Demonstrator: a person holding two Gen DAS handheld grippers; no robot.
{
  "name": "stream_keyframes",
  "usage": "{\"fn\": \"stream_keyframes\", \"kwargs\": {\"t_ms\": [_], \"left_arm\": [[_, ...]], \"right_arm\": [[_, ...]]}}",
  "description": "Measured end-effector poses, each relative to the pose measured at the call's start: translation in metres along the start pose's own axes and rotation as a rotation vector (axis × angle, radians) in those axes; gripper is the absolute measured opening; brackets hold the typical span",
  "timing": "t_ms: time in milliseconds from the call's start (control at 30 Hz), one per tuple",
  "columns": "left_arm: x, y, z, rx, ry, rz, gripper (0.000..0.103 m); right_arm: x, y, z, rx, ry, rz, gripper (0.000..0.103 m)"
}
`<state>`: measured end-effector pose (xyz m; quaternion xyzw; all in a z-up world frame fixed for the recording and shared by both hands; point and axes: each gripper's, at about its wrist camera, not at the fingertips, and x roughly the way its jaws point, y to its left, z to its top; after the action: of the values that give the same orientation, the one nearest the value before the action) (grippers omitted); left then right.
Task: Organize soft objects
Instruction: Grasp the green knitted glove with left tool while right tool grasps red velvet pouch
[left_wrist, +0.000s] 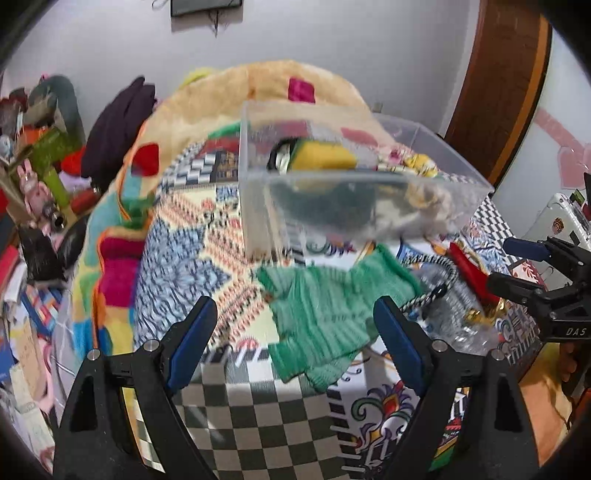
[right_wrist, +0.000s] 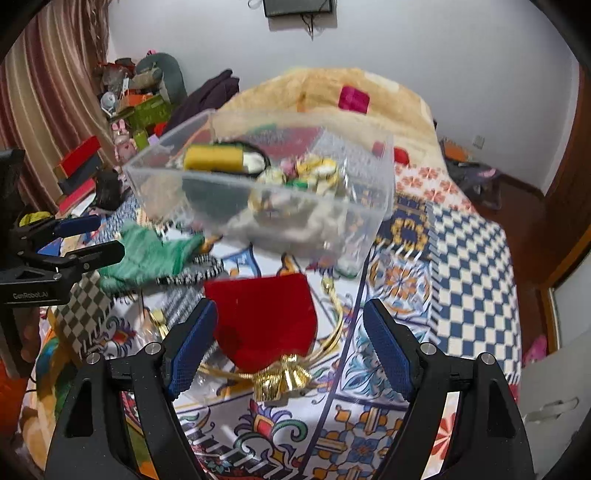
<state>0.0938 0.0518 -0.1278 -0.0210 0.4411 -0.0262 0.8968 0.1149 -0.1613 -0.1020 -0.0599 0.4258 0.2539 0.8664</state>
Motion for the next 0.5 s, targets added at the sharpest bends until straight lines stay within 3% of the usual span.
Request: {"fn": "stream_keyframes", "kwargs": {"t_ms": [133, 300, 367, 500], "left_arm": [[0.01, 0.001, -0.006, -0.014, 0.025, -0.015, 0.085], [0.017, -0.002, -0.009, -0.023, 0.043, -0.037, 0.072], [0.017, -0.003, -0.01, -0.016, 0.041, -0.044, 0.066], [0.015, -0.007, -0.012, 0.008, 0.037, -0.057, 0.05]], "right_arm": [[0.012, 0.003, -0.008, -0.015, 0.042, 0.015, 0.078], [0.015, -0.002, -0.011, 0.001, 0.052, 0.039, 0.075], [0.017, -0.004, -0.013, 0.015, 0.068, 0.051, 0.063], [0.02, -0.006, -0.015, 0.038, 0.092, 0.058, 0.049]]}}
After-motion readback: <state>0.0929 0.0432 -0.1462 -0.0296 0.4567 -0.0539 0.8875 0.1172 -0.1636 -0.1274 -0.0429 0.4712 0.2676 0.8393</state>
